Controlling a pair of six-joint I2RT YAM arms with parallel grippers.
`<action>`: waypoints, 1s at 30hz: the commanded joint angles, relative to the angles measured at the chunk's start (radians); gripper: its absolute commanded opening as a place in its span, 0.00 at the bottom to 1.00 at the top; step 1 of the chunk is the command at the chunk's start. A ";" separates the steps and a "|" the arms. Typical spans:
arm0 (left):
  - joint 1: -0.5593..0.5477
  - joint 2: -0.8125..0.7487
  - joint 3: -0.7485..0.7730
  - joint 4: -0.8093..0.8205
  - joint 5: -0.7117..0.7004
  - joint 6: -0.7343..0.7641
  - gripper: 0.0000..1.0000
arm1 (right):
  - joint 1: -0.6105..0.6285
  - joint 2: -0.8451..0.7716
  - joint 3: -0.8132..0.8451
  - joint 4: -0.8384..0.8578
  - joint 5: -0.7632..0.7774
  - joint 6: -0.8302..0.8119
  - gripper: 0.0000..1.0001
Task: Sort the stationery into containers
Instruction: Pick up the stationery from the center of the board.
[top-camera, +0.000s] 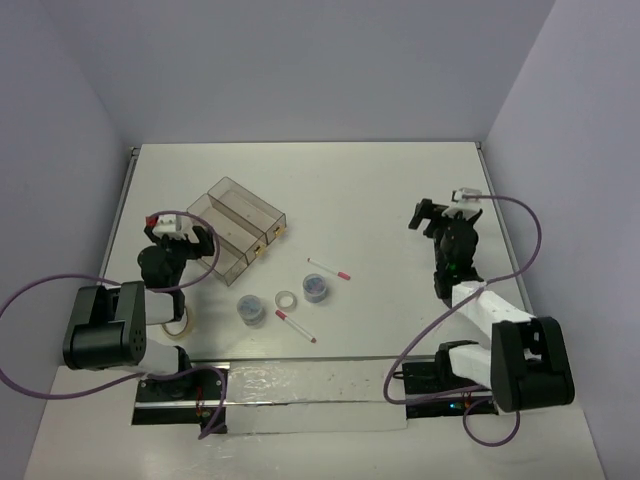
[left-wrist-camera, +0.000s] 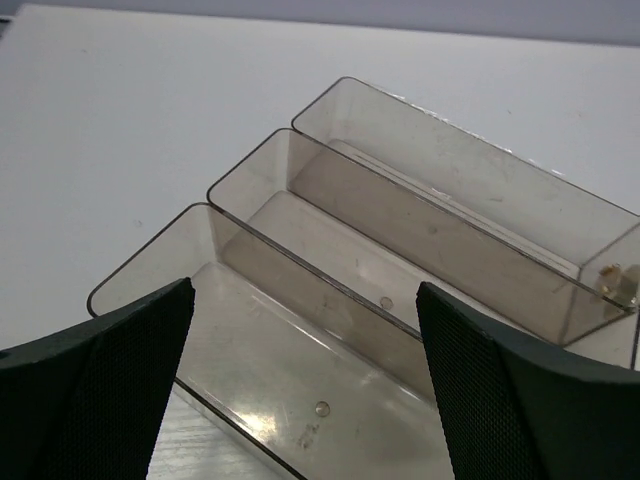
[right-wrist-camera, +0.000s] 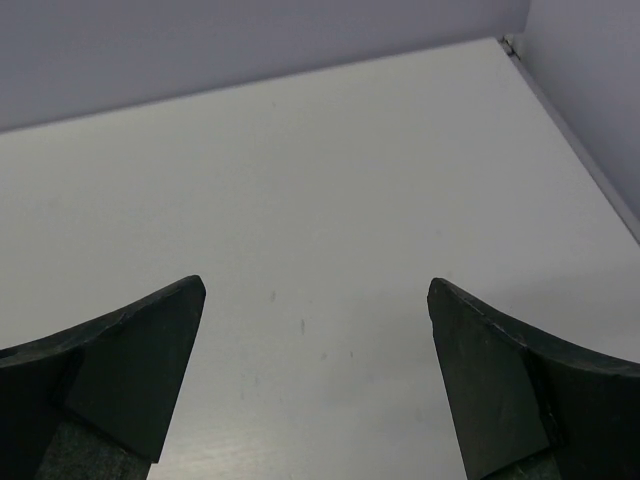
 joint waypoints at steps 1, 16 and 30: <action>0.053 -0.161 0.199 -0.326 0.161 0.019 0.99 | -0.003 -0.121 0.269 -0.455 -0.090 0.056 1.00; 0.172 -0.305 1.080 -2.262 0.156 0.377 0.98 | 0.285 -0.187 0.629 -1.112 -0.063 0.125 1.00; 0.175 -0.358 0.633 -2.182 -0.151 0.637 0.84 | 0.318 -0.211 0.441 -1.052 -0.180 0.172 1.00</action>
